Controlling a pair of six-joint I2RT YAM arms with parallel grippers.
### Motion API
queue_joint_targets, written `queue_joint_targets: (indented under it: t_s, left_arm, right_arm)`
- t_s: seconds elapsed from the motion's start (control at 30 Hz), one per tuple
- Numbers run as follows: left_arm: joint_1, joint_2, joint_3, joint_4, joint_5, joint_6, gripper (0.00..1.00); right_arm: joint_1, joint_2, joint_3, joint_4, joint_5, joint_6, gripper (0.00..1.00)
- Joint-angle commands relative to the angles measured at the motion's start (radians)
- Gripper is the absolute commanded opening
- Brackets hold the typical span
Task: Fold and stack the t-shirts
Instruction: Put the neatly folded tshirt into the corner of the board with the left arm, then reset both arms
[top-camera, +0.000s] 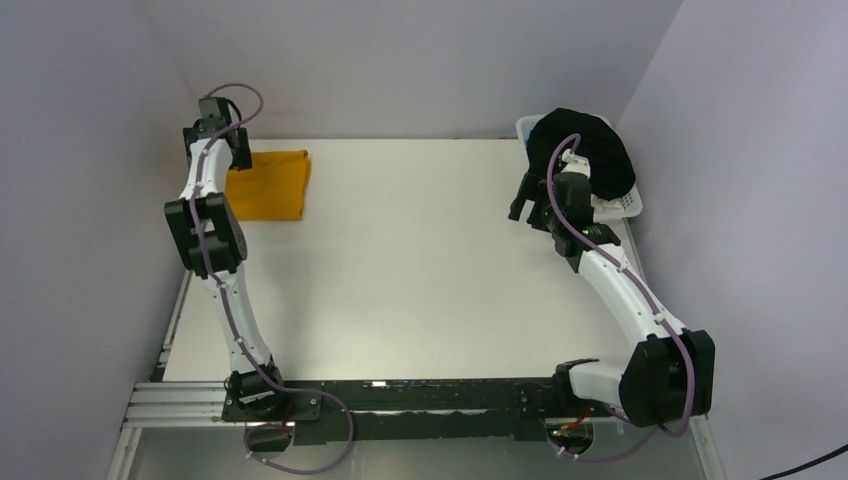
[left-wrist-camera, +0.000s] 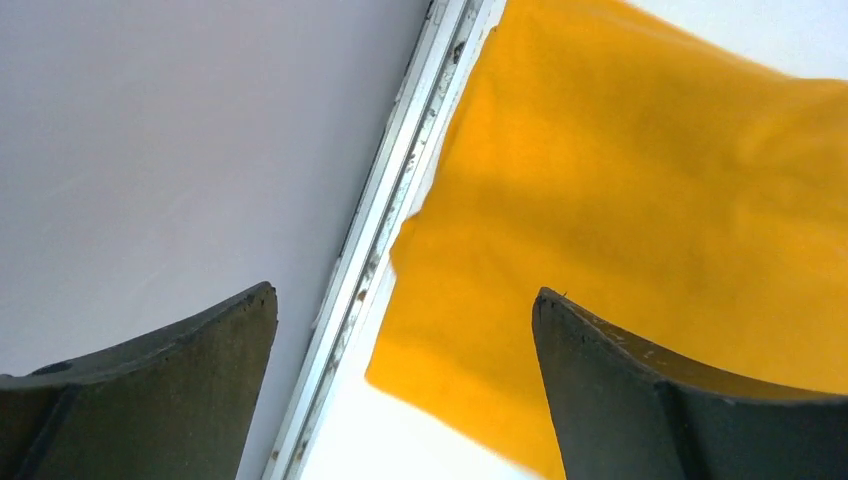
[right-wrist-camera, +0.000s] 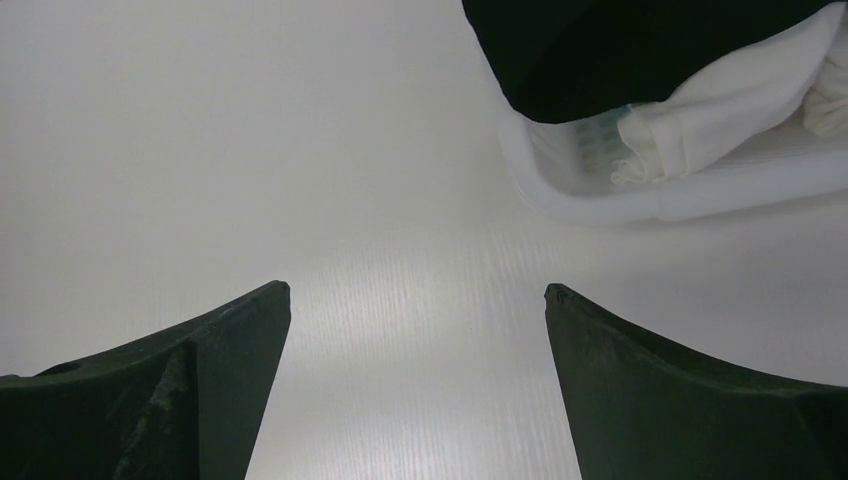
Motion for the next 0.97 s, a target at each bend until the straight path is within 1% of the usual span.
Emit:
queue_joint_targets:
  t_s: [0.0,0.07,0.17,0.2,0.27,0.33,0.37,0.43,0.47,0.53,0.6,0.67,0.73,0.83,0.93]
  left_arm:
    - [-0.003,-0.365,-0.082,0.015,0.095,-0.158,0.99]
    - [-0.023,-0.545,-0.226,0.089,0.183,-0.227,0.99]
    - [-0.098,-0.783,-0.470,0.203,0.262,-0.290,0.99]
    - [-0.135,-0.855,-0.590,0.248,0.277,-0.307,0.99]
    - [-0.206,-1.016,-0.803,0.390,0.356,-0.333,0.99]
    - [-0.271,-1.152,-1.021,0.532,0.466,-0.377,0.99]
    - [-0.300,-1.209,-1.107,0.572,0.492,-0.405,0.99]
    - [-0.366,-1.318,-1.241,0.582,0.461,-0.493,1.00]
    - [-0.416,-1.354,-1.310,0.595,0.450,-0.528,0.99]
    - [-0.480,-1.432,-1.433,0.617,0.446,-0.545,1.00]
    - [-0.508,-1.499,-1.525,0.585,0.438,-0.558,0.99]
    - [-0.511,-1.559,-1.576,0.497,0.395,-0.591,0.99]
    - [-0.513,-1.614,-1.606,0.443,0.385,-0.597,0.99]
    - [-0.513,-1.685,-1.633,0.381,0.332,-0.596,0.99]
    - [-0.513,-1.744,-1.632,0.323,0.308,-0.586,1.00]
  right_arm:
    - [-0.003,-0.086,-0.016,-0.001,0.046,0.030,1.00]
    - [-0.003,-0.116,-0.038,-0.013,0.050,0.041,1.00]
    - [-0.003,-0.163,-0.078,-0.016,0.062,0.060,1.00]
    - [-0.004,-0.179,-0.096,-0.016,0.081,0.072,1.00]
    - [-0.003,-0.222,-0.137,-0.001,0.110,0.080,1.00]
    - [-0.003,-0.269,-0.182,0.015,0.099,0.081,1.00]
    - [-0.004,-0.285,-0.202,0.020,0.085,0.084,1.00]
    - [-0.003,-0.308,-0.238,0.028,0.053,0.098,1.00]
    - [-0.002,-0.314,-0.253,0.029,0.039,0.101,1.00]
    - [-0.002,-0.323,-0.274,0.026,0.026,0.108,1.00]
    - [-0.001,-0.336,-0.298,0.029,0.023,0.101,1.00]
    - [-0.002,-0.353,-0.327,0.041,0.043,0.102,1.00]
    - [-0.002,-0.367,-0.349,0.067,0.040,0.106,1.00]
    - [-0.002,-0.383,-0.367,0.112,-0.007,0.097,1.00]
    - [-0.002,-0.391,-0.363,0.098,-0.001,0.095,1.00]
